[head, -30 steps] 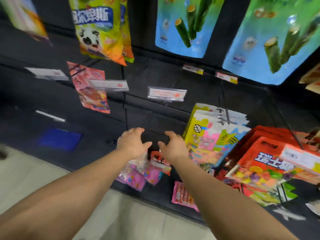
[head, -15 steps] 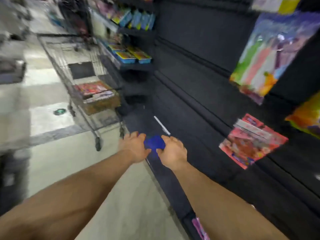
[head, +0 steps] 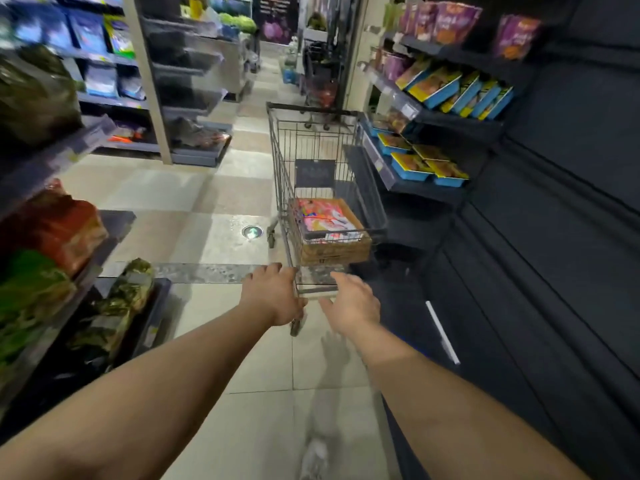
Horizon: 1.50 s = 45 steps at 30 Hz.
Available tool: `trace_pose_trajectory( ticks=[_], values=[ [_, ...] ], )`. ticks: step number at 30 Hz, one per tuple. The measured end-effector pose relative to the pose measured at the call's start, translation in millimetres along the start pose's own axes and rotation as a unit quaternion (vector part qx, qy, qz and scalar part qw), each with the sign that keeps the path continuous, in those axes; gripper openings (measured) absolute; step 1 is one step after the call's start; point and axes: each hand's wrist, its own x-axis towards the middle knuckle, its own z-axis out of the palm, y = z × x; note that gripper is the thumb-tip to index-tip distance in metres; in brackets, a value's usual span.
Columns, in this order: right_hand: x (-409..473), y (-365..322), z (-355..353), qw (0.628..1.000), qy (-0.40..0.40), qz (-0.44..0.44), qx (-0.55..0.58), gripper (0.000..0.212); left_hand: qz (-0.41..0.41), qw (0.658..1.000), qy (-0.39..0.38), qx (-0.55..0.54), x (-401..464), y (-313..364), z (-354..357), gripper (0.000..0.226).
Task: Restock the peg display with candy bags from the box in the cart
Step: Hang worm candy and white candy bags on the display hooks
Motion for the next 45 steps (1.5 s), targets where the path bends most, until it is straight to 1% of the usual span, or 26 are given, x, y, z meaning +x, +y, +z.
trace_pose_trajectory(
  ticks=[3,8,11,15,18,21,26,30,33,37,40,43,45],
  values=[
    [64.3,-10.2,-1.6,1.0,0.003,-0.017,0.004,0.048,-0.02,1.0,0.014,-0.001,55.1,-12.0,-11.4,0.068],
    [178.3,-19.8,-23.2,1.0,-0.011,-0.018,0.008,0.051,-0.037,0.999,0.027,0.008,155.0,-20.8,-38.1,0.068],
    [246.7,-28.1,-34.4,1.0,-0.011,-0.029,0.004,0.05,-0.051,0.997,0.051,0.004,214.3,-27.6,-55.5,0.068],
    [311.1,-37.0,-28.1,0.999,-0.04,-0.029,0.004,0.053,-0.051,0.998,0.02,0.004,271.7,-38.8,-53.8,0.07],
    [355.5,-43.2,-19.9,0.998,-0.06,-0.023,0.007,0.051,-0.055,0.998,0.012,-0.005,320.6,-53.9,-52.8,0.069],
    [402.2,-39.9,-10.8,0.997,-0.07,0.028,0.022,0.049,-0.033,0.999,-0.011,-0.013,373.2,-64.7,-48.3,0.066],
    [466.8,-35.7,-4.9,0.994,-0.044,0.097,0.036,0.054,0.028,0.999,-0.042,-0.018,471.1,-87.7,-44.1,0.064],
    [503.9,-45.4,-4.7,0.982,-0.05,0.179,0.037,0.058,0.081,0.993,-0.089,0.021,539.0,-110.2,-52.9,0.063],
    [524.6,-48.5,-7.2,0.972,-0.032,0.225,0.061,0.055,0.113,0.988,-0.093,0.048,589.8,-117.6,-61.7,0.059],
    [533.2,-39.1,-1.9,0.952,-0.028,0.291,0.088,0.057,0.156,0.979,-0.126,0.048,627.4,-102.0,-51.7,0.067],
    [542.5,-23.8,0.2,0.942,-0.012,0.321,0.092,0.049,0.186,0.967,-0.171,0.039,644.1,-82.9,-34.4,0.072],
    [554.5,-9.7,-0.5,0.934,-0.014,0.343,0.102,0.057,0.214,0.957,-0.188,0.053,658.9,-64.0,-22.9,0.071],
    [564.6,1.7,1.2,0.93,-0.015,0.351,0.112,0.058,0.225,0.952,-0.196,0.067,666.4,-54.1,-19.6,0.071]
  ],
)
